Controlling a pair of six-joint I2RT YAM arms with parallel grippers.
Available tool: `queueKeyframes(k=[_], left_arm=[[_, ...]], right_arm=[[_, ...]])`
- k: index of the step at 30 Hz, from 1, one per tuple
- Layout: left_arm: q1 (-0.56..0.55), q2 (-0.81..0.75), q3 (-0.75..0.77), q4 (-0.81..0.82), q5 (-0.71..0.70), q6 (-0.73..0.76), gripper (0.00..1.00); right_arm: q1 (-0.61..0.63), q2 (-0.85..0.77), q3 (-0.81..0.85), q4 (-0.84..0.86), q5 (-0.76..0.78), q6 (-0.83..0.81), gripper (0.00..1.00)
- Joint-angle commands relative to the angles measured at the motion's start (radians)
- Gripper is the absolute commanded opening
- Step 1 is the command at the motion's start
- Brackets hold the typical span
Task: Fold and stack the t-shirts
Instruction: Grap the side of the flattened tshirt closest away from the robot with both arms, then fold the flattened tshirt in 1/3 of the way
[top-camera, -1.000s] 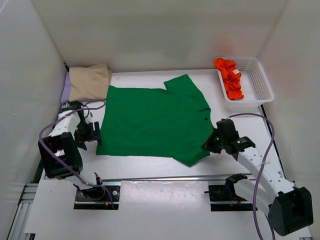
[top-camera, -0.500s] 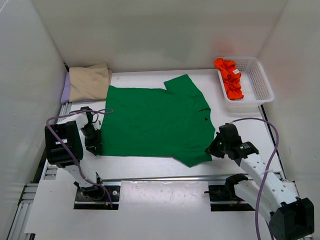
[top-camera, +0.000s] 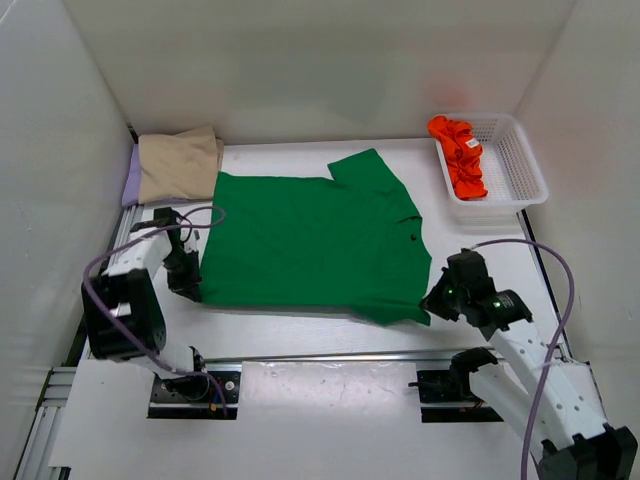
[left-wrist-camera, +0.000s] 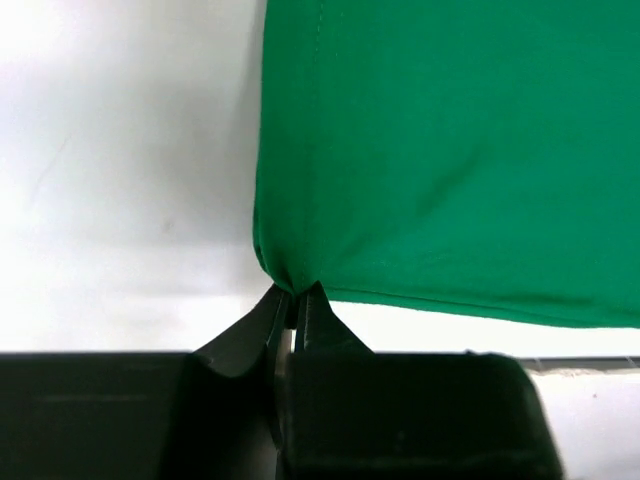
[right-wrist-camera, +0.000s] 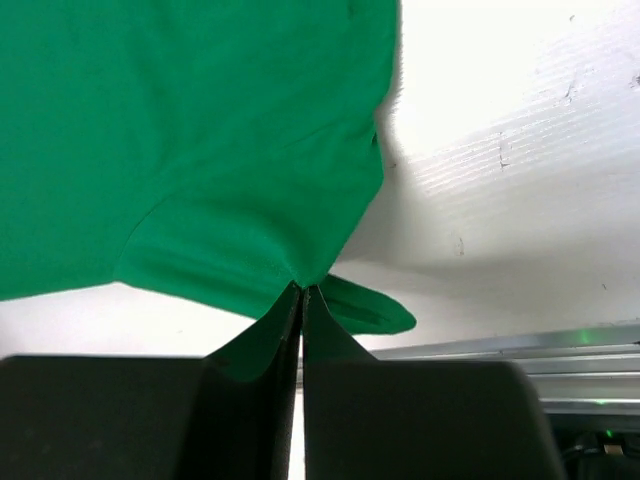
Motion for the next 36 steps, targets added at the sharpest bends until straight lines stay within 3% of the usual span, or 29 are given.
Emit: queueKeyframes(k=[1, 7, 15, 20, 26, 36], left_arm=[[0.003, -0.138, 0.021, -0.094, -0.011, 0.001, 0.10], [0.003, -0.085, 0.129, -0.218, -0.048, 0.001, 0.10], [-0.028, 0.226, 0.520, -0.244, -0.048, 0.001, 0.10], [-0.048, 0.397, 0.698, -0.253, -0.048, 0.001, 0.10], [-0.057, 0.522, 0.787, -0.263, -0.086, 0.001, 0.10], [-0.057, 0.581, 0.854, -0.272, -0.063, 0.001, 0.10]], right_arm=[[-0.006, -0.062, 0.078, -0.116, 0.038, -0.008, 0.00], [-0.006, 0.014, 0.211, -0.047, 0.118, -0.052, 0.00], [-0.085, 0.504, 0.408, 0.221, 0.031, -0.213, 0.00], [-0.147, 0.753, 0.518, 0.275, -0.045, -0.236, 0.00], [-0.180, 0.909, 0.641, 0.275, -0.036, -0.261, 0.00], [-0.202, 1.035, 0.745, 0.239, -0.022, -0.315, 0.00]])
